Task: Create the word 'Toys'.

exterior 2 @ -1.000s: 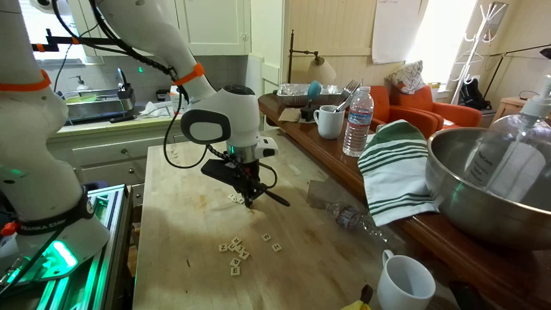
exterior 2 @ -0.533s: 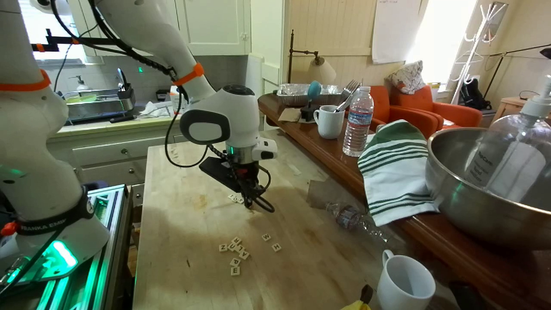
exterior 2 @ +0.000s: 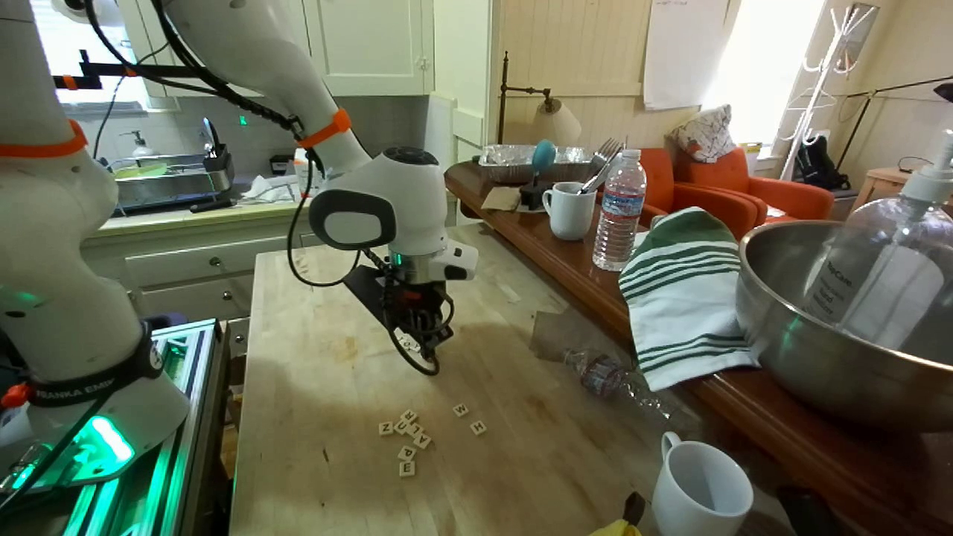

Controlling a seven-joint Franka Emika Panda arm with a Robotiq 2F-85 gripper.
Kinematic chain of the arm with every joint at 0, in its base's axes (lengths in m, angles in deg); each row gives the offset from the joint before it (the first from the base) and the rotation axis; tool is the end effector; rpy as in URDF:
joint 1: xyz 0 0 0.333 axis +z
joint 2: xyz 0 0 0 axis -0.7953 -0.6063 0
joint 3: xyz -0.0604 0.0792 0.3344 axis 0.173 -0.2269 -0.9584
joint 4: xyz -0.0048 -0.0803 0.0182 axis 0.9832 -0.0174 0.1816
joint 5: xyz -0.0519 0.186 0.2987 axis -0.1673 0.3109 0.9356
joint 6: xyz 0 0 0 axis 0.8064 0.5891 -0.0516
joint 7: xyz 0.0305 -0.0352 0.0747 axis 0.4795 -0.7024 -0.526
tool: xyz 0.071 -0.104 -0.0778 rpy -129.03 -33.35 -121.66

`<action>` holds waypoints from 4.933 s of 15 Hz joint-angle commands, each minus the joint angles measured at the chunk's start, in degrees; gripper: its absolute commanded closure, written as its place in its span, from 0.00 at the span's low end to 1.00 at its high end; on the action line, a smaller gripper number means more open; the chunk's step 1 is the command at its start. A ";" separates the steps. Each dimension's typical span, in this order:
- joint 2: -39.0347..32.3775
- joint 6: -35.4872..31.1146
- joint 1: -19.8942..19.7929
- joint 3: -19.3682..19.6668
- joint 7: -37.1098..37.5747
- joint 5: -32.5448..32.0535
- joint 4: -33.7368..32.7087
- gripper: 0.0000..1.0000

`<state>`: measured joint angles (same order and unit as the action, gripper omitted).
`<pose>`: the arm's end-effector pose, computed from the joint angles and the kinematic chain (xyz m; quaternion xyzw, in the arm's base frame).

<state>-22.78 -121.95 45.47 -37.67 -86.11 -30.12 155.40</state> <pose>0.4222 -0.0726 0.2431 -0.9904 -0.1329 -0.0354 0.0167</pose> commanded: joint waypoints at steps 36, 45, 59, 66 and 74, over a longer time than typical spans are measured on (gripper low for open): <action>-0.11 -1.19 1.95 0.06 22.19 -2.73 2.86 1.00; -0.13 -1.03 2.01 0.15 24.26 -2.76 2.76 1.00; 0.74 -0.65 1.82 -0.06 23.77 -1.77 2.71 1.00; 2.77 -0.19 1.90 -0.42 22.93 -1.20 3.40 1.00; 4.47 -1.24 2.29 -0.58 22.09 0.01 4.75 1.00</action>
<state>-20.53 -121.95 47.28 -38.02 -63.41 -31.58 157.95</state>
